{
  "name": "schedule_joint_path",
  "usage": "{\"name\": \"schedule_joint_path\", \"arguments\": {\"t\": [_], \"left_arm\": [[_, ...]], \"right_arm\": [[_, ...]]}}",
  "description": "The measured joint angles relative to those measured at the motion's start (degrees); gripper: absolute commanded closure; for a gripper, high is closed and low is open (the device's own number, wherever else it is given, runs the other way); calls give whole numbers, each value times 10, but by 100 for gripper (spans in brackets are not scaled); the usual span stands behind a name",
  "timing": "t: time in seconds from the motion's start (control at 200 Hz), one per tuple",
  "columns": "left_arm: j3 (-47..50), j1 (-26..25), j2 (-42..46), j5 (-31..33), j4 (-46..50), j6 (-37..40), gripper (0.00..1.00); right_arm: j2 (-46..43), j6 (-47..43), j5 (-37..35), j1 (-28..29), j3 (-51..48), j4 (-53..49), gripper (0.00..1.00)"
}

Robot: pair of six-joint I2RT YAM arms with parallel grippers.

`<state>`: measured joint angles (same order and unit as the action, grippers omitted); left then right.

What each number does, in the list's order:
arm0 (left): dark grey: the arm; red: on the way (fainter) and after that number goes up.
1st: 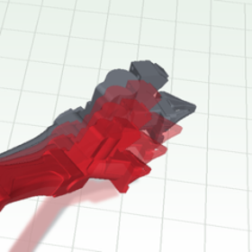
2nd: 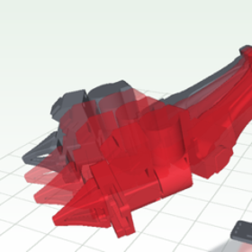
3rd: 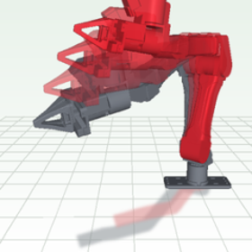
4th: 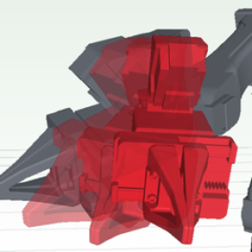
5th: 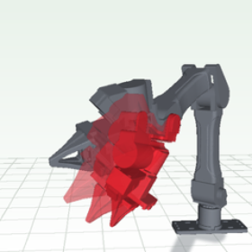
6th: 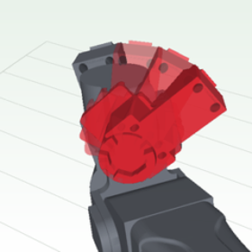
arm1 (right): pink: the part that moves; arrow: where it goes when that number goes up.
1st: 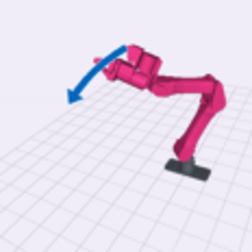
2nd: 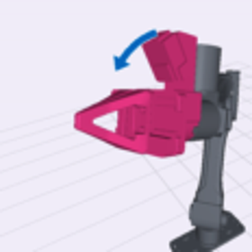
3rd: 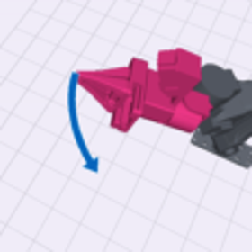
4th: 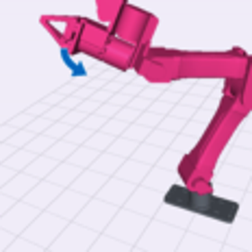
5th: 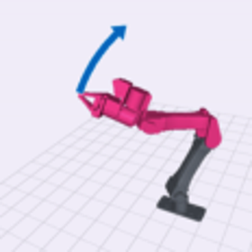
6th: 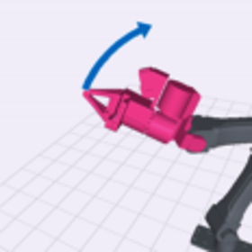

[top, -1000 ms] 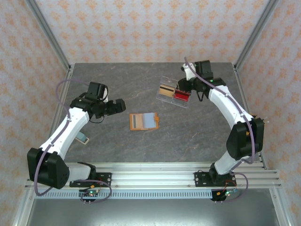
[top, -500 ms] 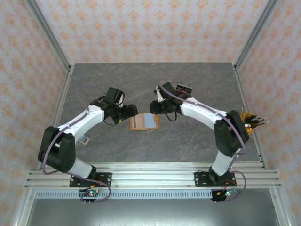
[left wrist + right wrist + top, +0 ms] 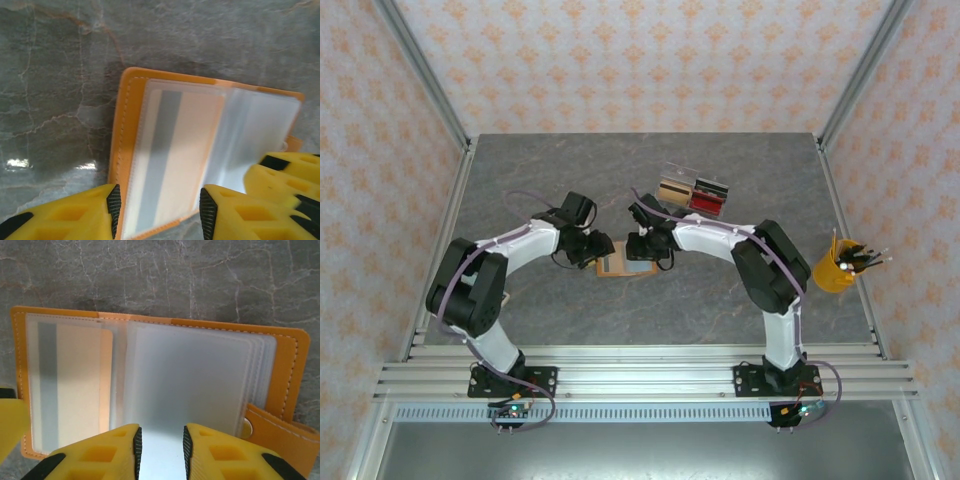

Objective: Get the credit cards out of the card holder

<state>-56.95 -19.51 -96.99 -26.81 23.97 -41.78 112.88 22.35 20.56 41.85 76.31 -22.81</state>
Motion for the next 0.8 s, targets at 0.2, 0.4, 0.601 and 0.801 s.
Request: {"name": "schedule_joint_path", "arguments": {"t": [0.2, 0.4, 0.601, 0.801], "left_arm": [[-4, 0, -18, 0, 0, 0, 62], [-14, 0, -19, -4, 0, 0, 63], [-19, 0, -26, -13, 0, 2, 62], [-28, 0, -27, -11, 5, 11, 58]], "right_arm": [[9, 0, -3, 0, 6, -11, 70], [13, 0, -4, 0, 12, -19, 71], [18, 0, -5, 0, 17, -23, 71], [21, 0, -5, 0, 21, -26, 71]]}}
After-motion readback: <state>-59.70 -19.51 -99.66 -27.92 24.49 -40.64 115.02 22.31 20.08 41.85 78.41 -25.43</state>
